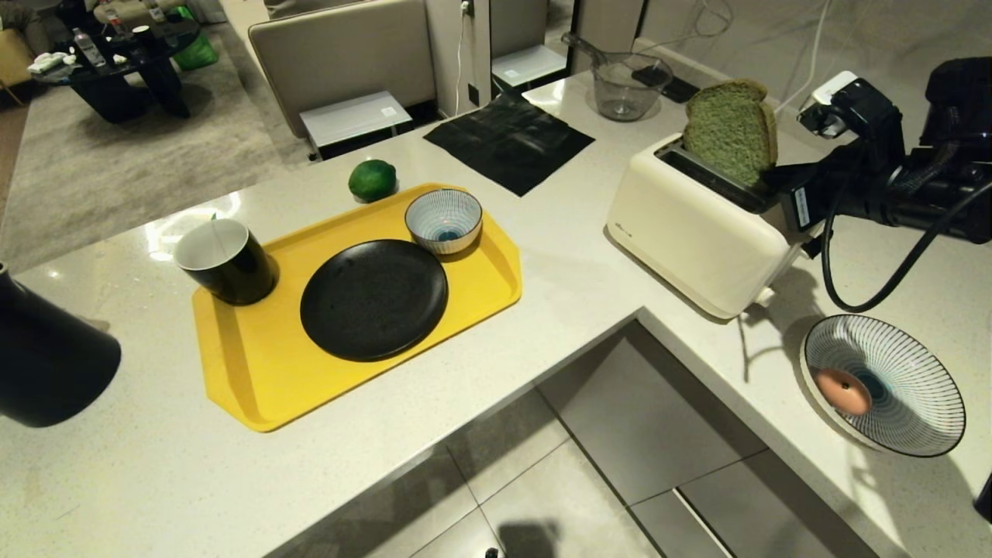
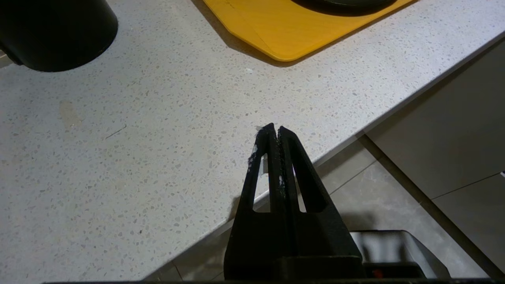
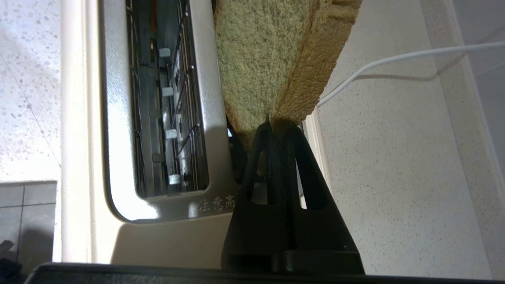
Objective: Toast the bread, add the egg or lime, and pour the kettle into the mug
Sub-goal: Put the bread slices in the toaster
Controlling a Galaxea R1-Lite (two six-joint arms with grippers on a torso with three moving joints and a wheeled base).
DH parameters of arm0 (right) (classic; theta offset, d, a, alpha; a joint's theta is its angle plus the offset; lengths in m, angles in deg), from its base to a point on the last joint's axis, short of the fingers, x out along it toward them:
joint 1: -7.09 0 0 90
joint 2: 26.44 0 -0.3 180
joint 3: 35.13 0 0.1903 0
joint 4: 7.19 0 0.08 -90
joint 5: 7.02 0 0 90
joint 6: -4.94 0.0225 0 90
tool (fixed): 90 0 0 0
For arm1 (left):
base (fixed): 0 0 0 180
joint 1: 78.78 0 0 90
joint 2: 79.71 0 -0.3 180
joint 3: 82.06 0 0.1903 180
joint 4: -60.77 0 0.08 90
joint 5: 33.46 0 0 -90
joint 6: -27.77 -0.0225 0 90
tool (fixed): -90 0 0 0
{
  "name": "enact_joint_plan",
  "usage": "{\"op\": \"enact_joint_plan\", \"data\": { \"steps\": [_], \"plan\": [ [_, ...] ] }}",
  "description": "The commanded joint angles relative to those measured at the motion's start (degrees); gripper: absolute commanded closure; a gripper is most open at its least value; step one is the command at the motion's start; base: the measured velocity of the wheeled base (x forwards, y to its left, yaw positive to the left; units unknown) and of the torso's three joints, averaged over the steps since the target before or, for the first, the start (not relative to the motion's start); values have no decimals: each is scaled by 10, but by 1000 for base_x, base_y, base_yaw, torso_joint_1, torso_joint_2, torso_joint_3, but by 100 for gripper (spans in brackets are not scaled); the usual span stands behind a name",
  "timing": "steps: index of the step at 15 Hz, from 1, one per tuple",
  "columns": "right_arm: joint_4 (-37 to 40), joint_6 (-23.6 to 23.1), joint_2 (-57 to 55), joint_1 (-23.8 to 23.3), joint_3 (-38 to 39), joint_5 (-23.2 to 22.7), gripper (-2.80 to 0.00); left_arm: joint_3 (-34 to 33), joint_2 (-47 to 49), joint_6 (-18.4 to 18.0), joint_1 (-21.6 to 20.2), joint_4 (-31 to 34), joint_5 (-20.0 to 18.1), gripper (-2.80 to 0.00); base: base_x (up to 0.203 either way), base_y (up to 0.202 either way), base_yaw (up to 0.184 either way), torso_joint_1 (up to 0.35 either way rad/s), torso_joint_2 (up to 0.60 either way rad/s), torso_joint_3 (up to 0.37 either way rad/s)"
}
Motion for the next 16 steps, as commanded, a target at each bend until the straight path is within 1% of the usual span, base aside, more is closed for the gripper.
{"op": "enact_joint_plan", "data": {
  "steps": [1, 13, 14, 16],
  "plan": [
    [-1, -2, 8, 1, 10, -1, 0, 0, 0, 0, 0, 0, 0, 0, 0, 0, 0, 0, 0, 0],
    [-3, -2, 17, 1, 17, -4, 0, 0, 0, 1, 0, 0, 0, 0, 0, 0, 0, 0, 0, 0],
    [-3, -1, 17, 1, 17, -3, -280, 0, 0, 1, 0, 0, 0, 0, 0, 0, 0, 0, 0, 0],
    [-3, -1, 20, 0, 18, -3, -280, 0, 0, 1, 0, 0, 0, 0, 0, 0, 0, 0, 0, 0]
  ]
}}
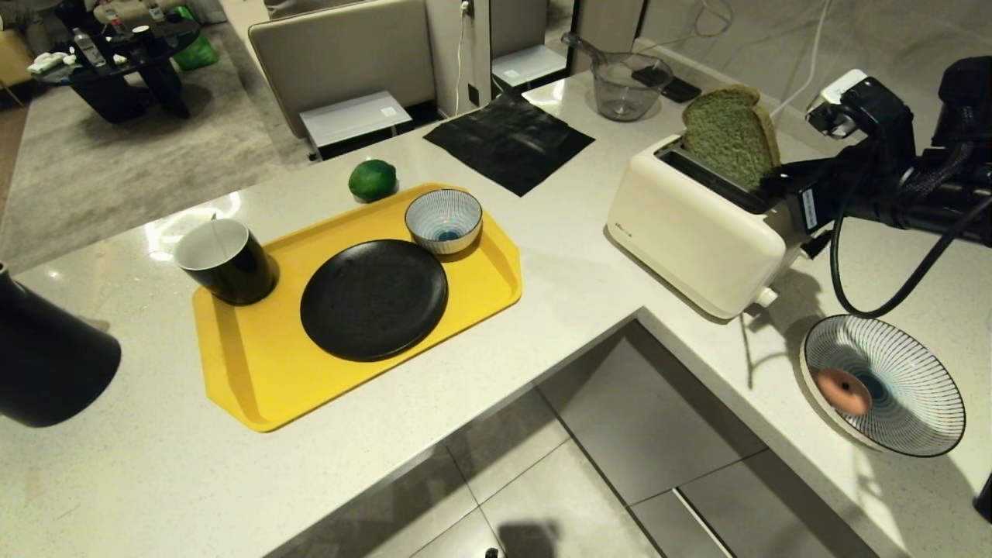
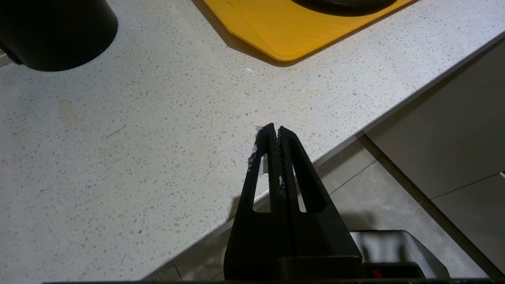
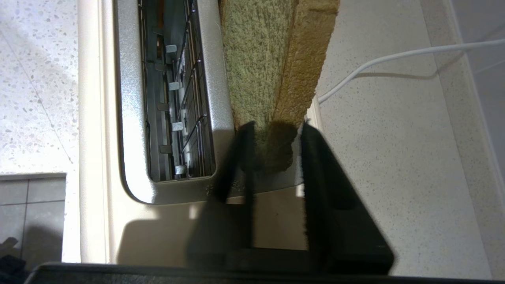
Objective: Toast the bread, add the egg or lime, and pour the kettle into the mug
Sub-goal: Put the bread slices in the toaster
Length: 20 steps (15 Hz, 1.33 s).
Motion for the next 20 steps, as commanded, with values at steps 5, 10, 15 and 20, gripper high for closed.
{"op": "enact_joint_plan", "data": {
  "steps": [5, 10, 15, 20],
  "plan": [
    [1, -2, 14, -1, 1, -1, -280, 0, 0, 1, 0, 0, 0, 0, 0, 0, 0, 0, 0, 0],
    [1, 2, 27, -1, 8, -12, -280, 0, 0, 1, 0, 0, 0, 0, 0, 0, 0, 0, 0, 0],
    [34, 9, 61, 0, 13, -53, -280, 0, 0, 1, 0, 0, 0, 0, 0, 0, 0, 0, 0, 0],
    [45, 53, 45, 17, -43, -75, -280, 0, 0, 0, 0, 0, 0, 0, 0, 0, 0, 0, 0, 0]
  ]
}}
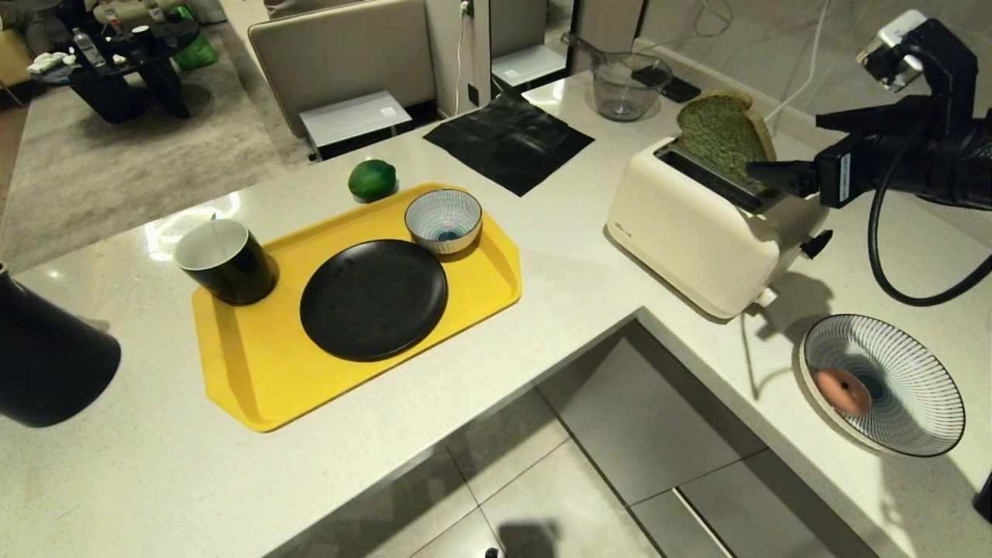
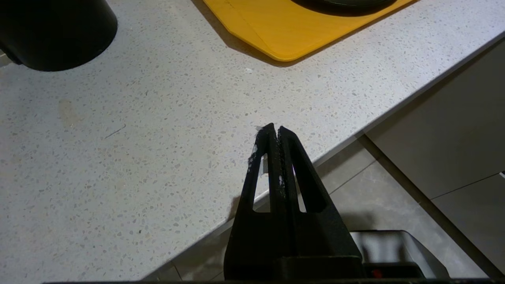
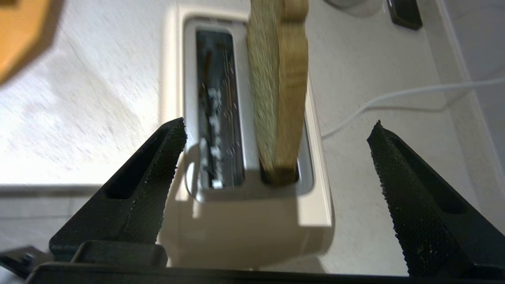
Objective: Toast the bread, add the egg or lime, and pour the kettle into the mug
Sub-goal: Put the bread slices in the toaster
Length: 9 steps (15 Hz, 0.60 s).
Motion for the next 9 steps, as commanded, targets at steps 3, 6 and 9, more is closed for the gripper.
{"op": "enact_joint_plan", "data": {
  "steps": [3, 6, 9],
  "plan": [
    [-2, 20, -30, 14, -47, -11, -280, 0, 0, -1, 0, 0, 0, 0, 0, 0, 0, 0, 0, 0],
    [-2, 21, -46, 14, -67, -11, -280, 0, 0, -1, 0, 0, 0, 0, 0, 0, 0, 0, 0, 0],
    [-2, 47, -46, 13, -72, -11, -280, 0, 0, -1, 0, 0, 0, 0, 0, 0, 0, 0, 0, 0]
  ]
}}
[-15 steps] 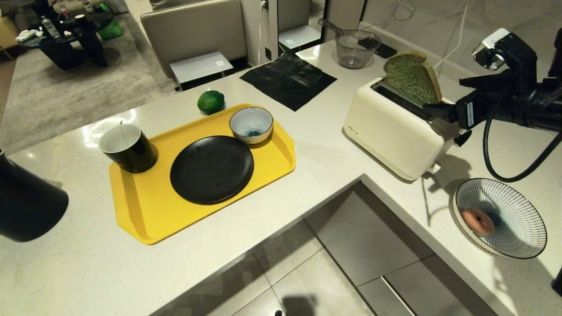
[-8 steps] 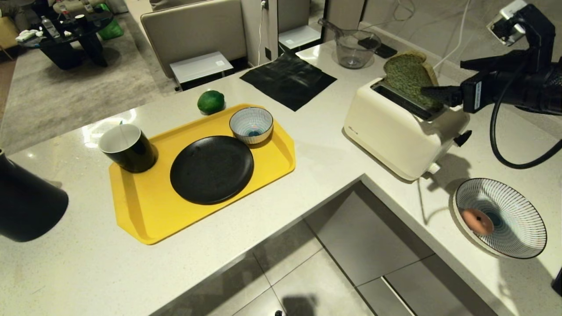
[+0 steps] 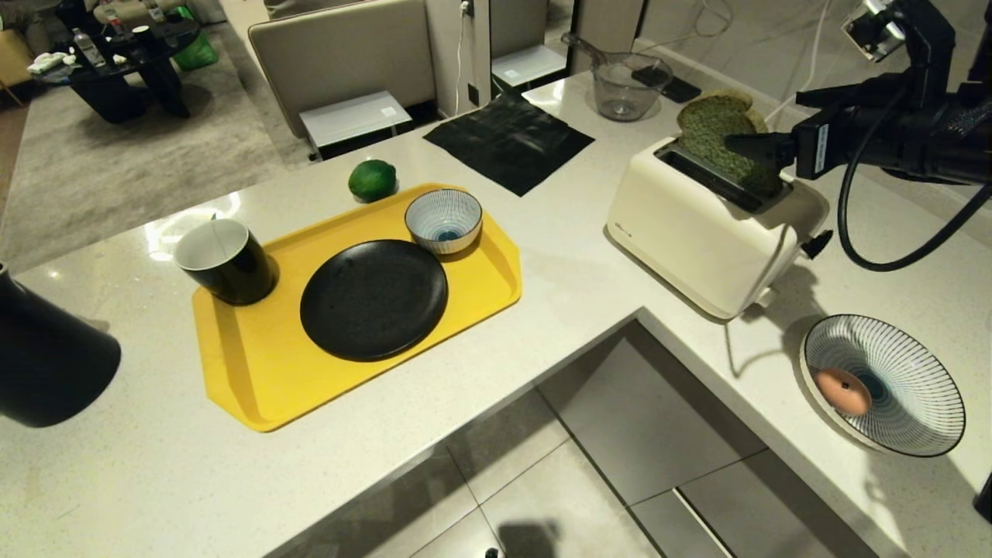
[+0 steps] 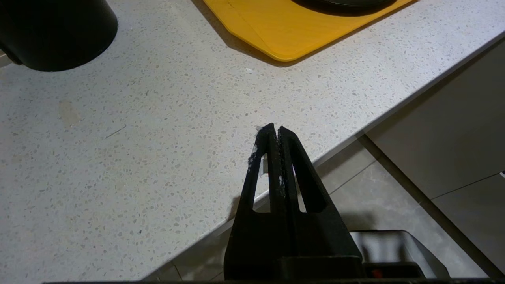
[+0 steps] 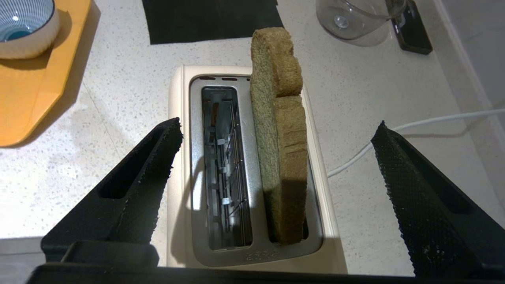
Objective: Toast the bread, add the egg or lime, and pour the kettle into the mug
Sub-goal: Put the bread slices in the toaster
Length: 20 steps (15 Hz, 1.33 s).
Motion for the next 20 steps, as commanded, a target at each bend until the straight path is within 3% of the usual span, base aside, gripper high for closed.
{"op": "enact_joint_plan", "data": {
  "steps": [1, 3, 8, 13, 18, 19, 20],
  "plan": [
    [-1, 12, -4, 0, -3, -2, -280, 0, 0, 0, 0, 0, 0, 0, 0, 0, 0, 0, 0, 0],
    [-1, 19, 3, -1, -4, -2, -280, 0, 0, 0, 0, 0, 0, 0, 0, 0, 0, 0, 0, 0],
    [0, 92, 45, -12, 3, -9, -280, 0, 0, 0, 0, 0, 0, 0, 0, 0, 0, 0, 0, 0],
    [-3, 106, 49, -44, 1, -10, -280, 0, 0, 0, 0, 0, 0, 0, 0, 0, 0, 0, 0, 0],
    [-4, 151, 63, -75, -2, -12, -280, 0, 0, 0, 0, 0, 0, 0, 0, 0, 0, 0, 0, 0],
    [-4, 154, 66, -88, -2, -17, 0, 0, 0, 0, 0, 0, 0, 0, 0, 0, 0, 0, 0, 0],
    [-3, 165, 71, -99, -2, -20, 0, 0, 0, 0, 0, 0, 0, 0, 0, 0, 0, 0, 0, 0]
  ]
}}
